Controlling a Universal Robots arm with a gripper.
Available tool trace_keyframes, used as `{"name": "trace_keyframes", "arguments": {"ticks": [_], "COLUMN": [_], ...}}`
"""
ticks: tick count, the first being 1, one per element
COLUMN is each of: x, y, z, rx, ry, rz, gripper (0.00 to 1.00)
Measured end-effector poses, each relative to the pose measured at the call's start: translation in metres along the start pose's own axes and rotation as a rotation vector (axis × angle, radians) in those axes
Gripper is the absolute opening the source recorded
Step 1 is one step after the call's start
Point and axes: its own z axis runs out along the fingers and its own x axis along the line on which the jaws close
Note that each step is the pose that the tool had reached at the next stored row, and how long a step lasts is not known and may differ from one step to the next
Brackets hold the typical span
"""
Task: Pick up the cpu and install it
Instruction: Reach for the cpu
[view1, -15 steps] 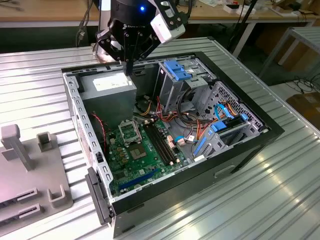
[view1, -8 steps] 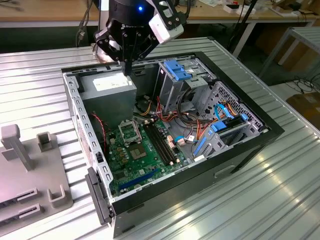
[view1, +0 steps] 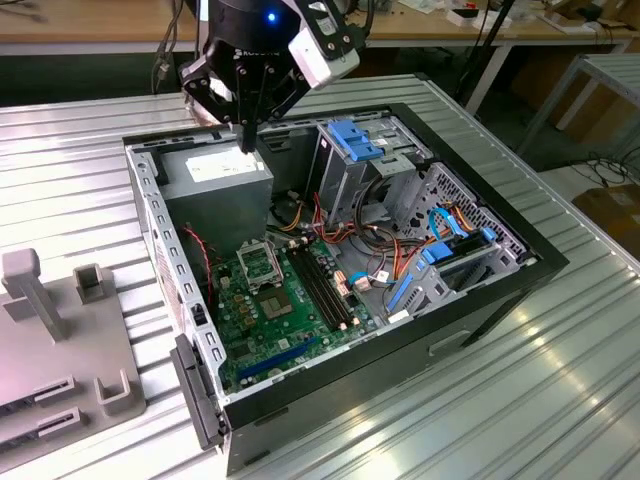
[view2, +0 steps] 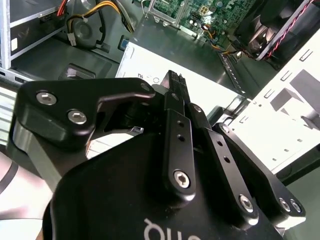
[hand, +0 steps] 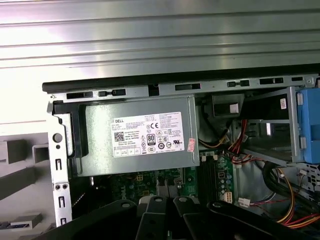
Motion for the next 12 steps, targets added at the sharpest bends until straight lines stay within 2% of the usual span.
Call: {"name": "trace_keyframes", "arguments": {"ticks": [12], "x": [0.0099], "y": [-0.0007], "z": [0.0004], "rx": [0.0000], "ry": [0.0020], "rz": [-0.001], "gripper": [0.11]}}
